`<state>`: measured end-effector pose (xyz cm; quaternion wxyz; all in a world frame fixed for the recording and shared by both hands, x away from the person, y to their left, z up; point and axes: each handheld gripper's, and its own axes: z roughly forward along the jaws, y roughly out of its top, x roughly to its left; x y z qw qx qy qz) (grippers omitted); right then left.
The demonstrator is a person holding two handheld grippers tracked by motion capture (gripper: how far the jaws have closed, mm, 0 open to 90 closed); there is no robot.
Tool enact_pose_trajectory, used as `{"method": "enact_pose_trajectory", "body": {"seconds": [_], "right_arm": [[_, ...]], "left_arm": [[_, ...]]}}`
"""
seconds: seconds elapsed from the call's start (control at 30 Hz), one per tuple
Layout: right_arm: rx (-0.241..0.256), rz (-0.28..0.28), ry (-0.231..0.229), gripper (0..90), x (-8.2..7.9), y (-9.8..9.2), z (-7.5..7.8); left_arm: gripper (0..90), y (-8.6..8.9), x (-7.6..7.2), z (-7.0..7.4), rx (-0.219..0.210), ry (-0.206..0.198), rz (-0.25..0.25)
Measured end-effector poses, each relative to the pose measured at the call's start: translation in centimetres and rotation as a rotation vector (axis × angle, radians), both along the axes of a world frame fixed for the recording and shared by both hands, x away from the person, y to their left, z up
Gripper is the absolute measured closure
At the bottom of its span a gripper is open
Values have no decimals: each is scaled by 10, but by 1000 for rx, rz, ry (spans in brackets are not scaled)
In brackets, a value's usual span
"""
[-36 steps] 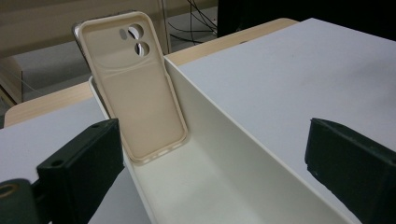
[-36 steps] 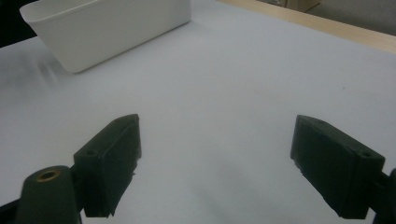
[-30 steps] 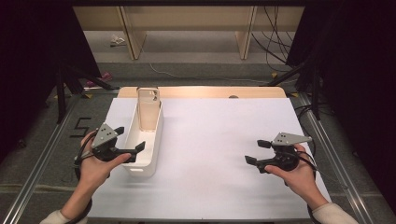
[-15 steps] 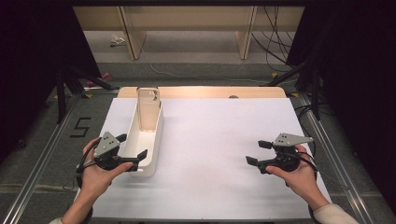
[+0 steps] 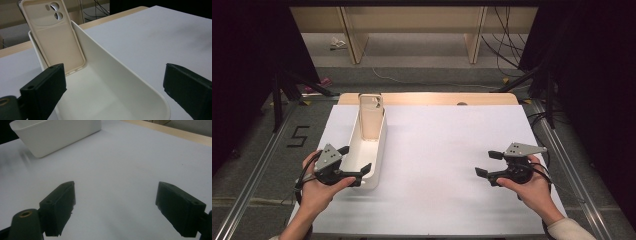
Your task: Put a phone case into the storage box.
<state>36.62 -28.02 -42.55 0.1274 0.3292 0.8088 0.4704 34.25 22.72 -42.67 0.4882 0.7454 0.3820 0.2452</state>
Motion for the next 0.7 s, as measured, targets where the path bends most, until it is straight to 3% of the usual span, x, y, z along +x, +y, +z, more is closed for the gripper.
{"method": "enact_pose_trajectory", "body": {"seconds": [0.7], "right_arm": [[4, -2, 2, 171, 0, -2, -1]], "left_arm": [[35, -2, -2, 0, -24, -1, -6]]}}
